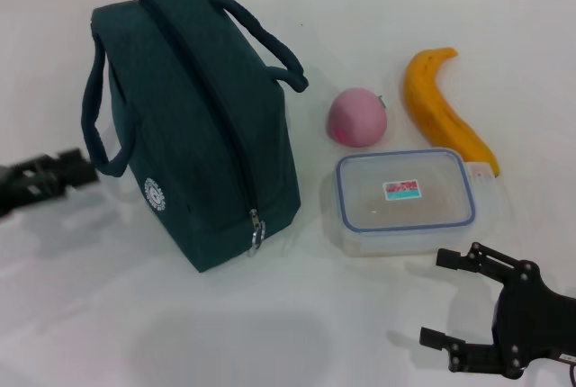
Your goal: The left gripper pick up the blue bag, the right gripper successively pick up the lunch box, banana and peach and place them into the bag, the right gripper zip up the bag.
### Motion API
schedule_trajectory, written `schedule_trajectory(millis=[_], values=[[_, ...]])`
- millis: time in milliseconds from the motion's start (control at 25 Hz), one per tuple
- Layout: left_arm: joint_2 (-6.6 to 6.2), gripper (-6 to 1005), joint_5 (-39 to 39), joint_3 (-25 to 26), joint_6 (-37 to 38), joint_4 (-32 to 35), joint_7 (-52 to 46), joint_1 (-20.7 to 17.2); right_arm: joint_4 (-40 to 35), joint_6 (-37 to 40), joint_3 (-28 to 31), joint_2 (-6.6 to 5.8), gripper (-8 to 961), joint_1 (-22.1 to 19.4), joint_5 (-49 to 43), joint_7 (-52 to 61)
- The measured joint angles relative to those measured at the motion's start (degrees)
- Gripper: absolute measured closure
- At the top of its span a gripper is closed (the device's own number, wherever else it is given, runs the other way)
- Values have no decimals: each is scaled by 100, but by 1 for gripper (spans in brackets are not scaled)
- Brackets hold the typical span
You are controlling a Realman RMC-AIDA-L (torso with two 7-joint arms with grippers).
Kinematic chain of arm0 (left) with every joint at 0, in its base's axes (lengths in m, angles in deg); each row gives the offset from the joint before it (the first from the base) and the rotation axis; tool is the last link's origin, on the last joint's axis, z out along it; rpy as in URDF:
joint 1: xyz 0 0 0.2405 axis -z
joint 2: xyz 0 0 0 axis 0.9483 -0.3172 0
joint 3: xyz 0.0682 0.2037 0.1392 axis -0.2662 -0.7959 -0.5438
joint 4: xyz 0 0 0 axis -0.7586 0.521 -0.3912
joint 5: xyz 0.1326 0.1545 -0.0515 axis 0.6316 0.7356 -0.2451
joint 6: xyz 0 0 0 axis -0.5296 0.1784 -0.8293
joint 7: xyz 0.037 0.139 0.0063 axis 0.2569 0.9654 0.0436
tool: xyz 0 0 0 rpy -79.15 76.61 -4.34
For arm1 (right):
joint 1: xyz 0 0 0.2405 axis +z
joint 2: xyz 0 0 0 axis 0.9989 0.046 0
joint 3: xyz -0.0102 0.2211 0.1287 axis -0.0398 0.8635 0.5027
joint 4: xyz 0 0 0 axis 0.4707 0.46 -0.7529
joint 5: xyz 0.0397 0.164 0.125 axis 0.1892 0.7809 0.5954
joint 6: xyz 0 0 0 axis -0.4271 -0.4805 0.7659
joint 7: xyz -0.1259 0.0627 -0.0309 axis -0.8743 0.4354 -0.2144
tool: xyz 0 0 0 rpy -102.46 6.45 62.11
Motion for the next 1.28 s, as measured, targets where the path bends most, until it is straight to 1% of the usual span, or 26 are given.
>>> schedule_trajectory(millis=[120, 160, 280, 360, 440, 520, 560, 600, 720, 800, 960, 1120, 1280], values=[[-117, 114, 45, 304, -13, 361, -808, 125, -17, 0, -1, 0, 69, 5, 0, 18], [-166, 114, 92, 357, -62, 528, -1209, 206, -19, 0, 8, 0, 69, 6, -1, 22], [-227, 114, 340, 385, -233, 949, -2227, 464, -20, 0, 18, 0, 69, 7, -1, 27], [-231, 114, 563, 379, -287, 1311, -2863, 676, -22, 0, 19, 0, 69, 9, -1, 29], [-228, 114, 878, 311, -281, 1731, -3542, 923, -27, 0, 21, 0, 69, 9, -1, 32], [-235, 114, 1350, 104, -253, 2204, -4295, 1203, -30, 0, 20, 0, 69, 9, -1, 37], [-241, 114, 1490, 24, -244, 2330, -4481, 1278, -28, 0, 20, 0, 69, 9, -1, 39], [-267, 115, 1691, -128, -235, 2474, -4765, 1432, -22, 0, 21, 0, 68, 9, 0, 41], [-324, 115, 1985, -313, -212, 2537, -5176, 1718, -4, -2, 20, 0, 69, 9, -1, 34], [-332, 115, 2165, -342, -201, 2494, -5318, 1862, -2, -6, 20, 5, 72, 19, 0, 7], [-279, 115, 2495, -349, -178, 2316, -5393, 2031, 0, -9, 11, 9, 77, 50, 29, 7], [-247, 115, 2532, -350, -177, 2125, -5406, 2104, 5, -57, -8, 9, 83, 52, 41, 4], [-214, 115, 2545, -353, -190, 2092, -5439, 2195, 7, -110, -12, 9, 88, 53, 43, 2]])
